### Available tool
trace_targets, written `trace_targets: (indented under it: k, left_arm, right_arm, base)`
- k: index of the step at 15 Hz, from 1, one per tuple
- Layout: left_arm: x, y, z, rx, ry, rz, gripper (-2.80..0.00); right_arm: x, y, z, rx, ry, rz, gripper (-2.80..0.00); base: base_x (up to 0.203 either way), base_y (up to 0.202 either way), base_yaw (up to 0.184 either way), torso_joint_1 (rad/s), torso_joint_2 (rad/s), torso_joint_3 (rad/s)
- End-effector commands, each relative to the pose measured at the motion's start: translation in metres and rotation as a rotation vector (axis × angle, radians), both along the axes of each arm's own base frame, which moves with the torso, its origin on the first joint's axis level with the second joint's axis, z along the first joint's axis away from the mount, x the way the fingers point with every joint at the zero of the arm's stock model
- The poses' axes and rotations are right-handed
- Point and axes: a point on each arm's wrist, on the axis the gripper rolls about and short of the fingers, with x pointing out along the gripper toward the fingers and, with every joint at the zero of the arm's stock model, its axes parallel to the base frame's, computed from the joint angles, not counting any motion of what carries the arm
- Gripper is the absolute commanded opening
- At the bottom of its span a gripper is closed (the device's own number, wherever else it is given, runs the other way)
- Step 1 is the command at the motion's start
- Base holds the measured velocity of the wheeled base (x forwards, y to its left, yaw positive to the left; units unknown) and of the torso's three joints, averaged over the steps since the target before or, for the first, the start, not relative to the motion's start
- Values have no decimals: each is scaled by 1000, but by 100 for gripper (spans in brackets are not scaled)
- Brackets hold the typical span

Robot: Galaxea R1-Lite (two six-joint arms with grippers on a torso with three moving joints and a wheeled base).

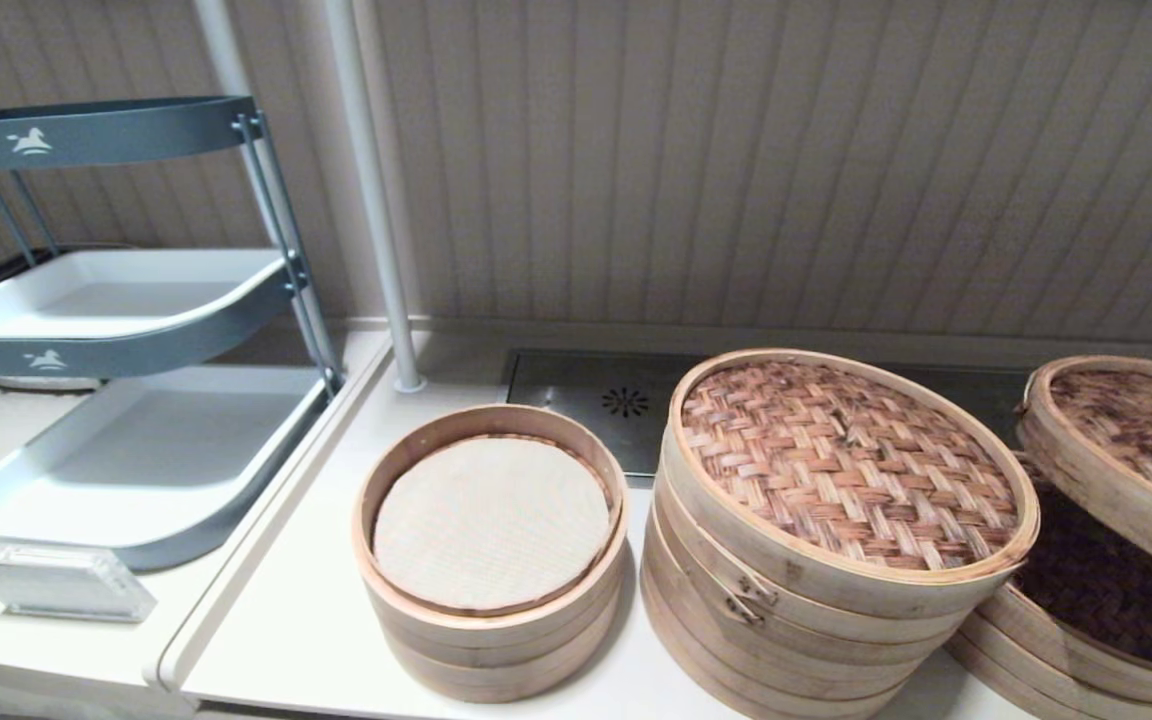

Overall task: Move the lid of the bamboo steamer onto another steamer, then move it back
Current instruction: Put the steamer

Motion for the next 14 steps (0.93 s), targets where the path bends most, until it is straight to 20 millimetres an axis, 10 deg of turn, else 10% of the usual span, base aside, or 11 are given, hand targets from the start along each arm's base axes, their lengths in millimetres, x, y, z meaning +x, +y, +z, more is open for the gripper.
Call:
trace_targets:
  k: [1,14]
  left_arm:
    - [2,0,-7,0,21,0,-280]
    - [2,0,-7,0,22,1,-280]
  right_arm:
    - [-2,-4,-13,26,42,-18,-280]
    - [19,-17,-50,96,98,5,-280]
  base:
    - [0,0,0,0,0,0]
    - [0,0,0,0,0,0]
